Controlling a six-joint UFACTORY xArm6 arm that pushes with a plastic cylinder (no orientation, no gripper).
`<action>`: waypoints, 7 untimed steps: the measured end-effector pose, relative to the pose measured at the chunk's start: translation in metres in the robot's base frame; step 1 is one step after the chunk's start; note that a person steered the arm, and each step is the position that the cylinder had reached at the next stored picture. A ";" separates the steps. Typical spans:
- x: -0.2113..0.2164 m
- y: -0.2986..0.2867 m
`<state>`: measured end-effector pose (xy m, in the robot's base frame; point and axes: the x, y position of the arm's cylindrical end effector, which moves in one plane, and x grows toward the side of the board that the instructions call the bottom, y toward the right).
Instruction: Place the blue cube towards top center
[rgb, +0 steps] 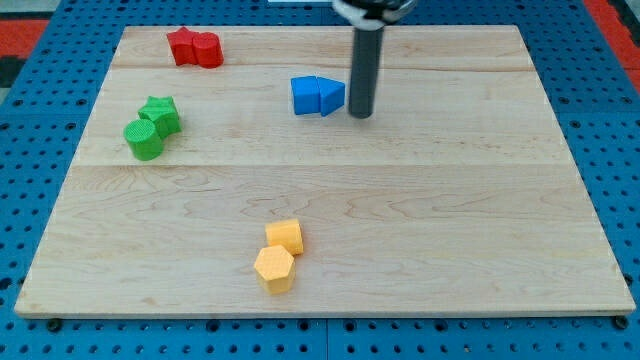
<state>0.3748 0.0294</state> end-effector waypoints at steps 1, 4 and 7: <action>0.001 -0.055; 0.013 -0.115; -0.036 -0.058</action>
